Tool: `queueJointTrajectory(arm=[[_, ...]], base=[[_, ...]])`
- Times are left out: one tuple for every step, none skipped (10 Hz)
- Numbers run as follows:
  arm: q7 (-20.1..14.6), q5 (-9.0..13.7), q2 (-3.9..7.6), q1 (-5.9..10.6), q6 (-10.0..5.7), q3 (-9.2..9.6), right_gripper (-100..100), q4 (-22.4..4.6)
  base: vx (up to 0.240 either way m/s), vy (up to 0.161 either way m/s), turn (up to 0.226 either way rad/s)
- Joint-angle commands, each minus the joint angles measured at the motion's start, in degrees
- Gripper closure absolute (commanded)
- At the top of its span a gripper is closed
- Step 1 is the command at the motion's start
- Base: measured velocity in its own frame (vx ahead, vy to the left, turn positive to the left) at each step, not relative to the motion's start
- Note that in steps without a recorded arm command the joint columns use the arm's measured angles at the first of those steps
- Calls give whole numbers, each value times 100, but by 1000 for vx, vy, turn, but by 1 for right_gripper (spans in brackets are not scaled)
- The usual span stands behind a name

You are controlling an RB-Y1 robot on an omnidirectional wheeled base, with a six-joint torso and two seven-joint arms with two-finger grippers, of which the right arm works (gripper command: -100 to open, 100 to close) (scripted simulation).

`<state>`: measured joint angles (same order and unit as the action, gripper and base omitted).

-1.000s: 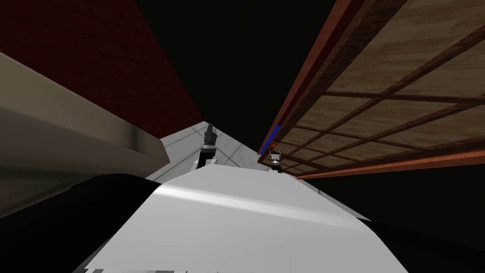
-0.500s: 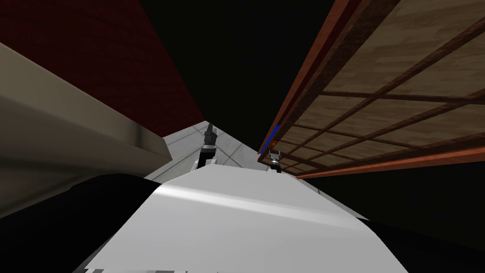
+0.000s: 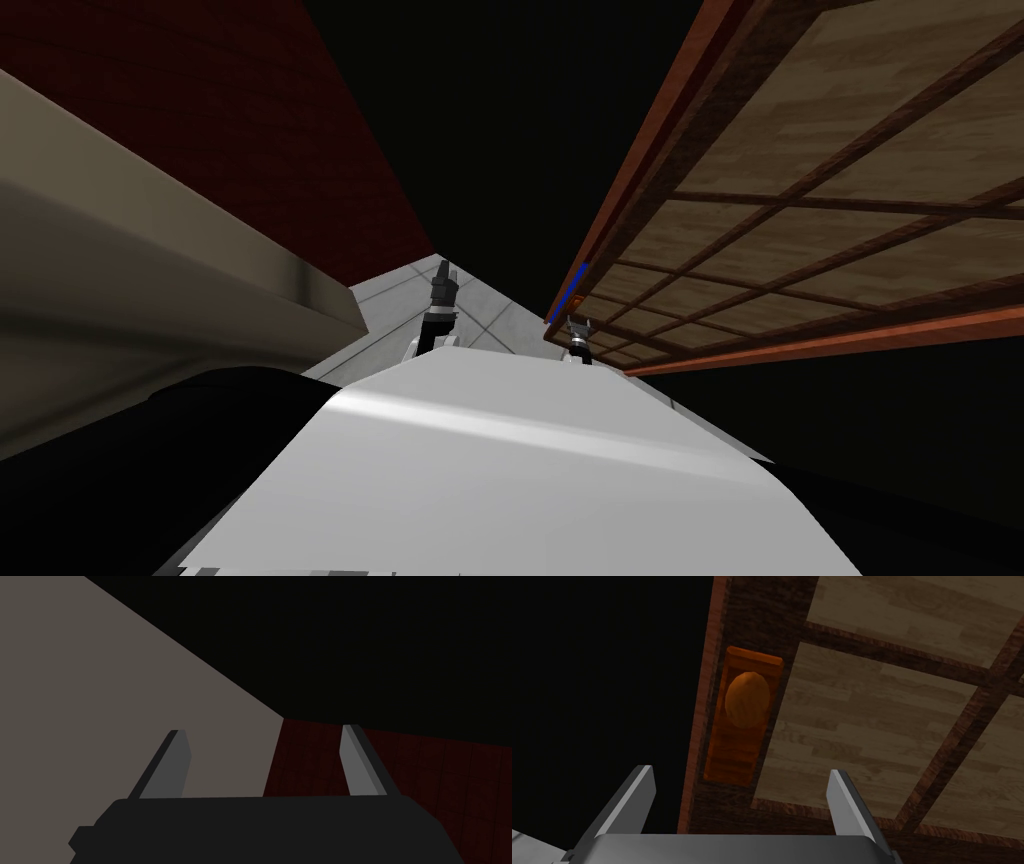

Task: Pull the door open

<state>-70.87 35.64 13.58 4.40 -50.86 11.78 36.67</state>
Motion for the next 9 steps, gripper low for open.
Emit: queueJointTrajectory(arm=[[-286,95,-24,-2,21,32,-100,46],[-449,145,-38,3,28,50,-100,59],[-582,183,-48,7,33,63,-100,68],[-689,217,-58,10,37,75,-100,77],[-798,252,-67,13,42,88,-100,86],[-719,229,-61,8,36,80,-100,82],[-877,260,63,-60,-11,45,-100,47],[-912,268,95,-77,-23,35,-100,37],[-912,268,95,-77,-23,35,-100,37]], base=[[-62,-23,36],[-66,-14,37],[-68,-6,25],[-52,-15,16],[-41,-14,21],[-18,-4,4],[149,12,131],[221,-2,121],[134,-5,7]])
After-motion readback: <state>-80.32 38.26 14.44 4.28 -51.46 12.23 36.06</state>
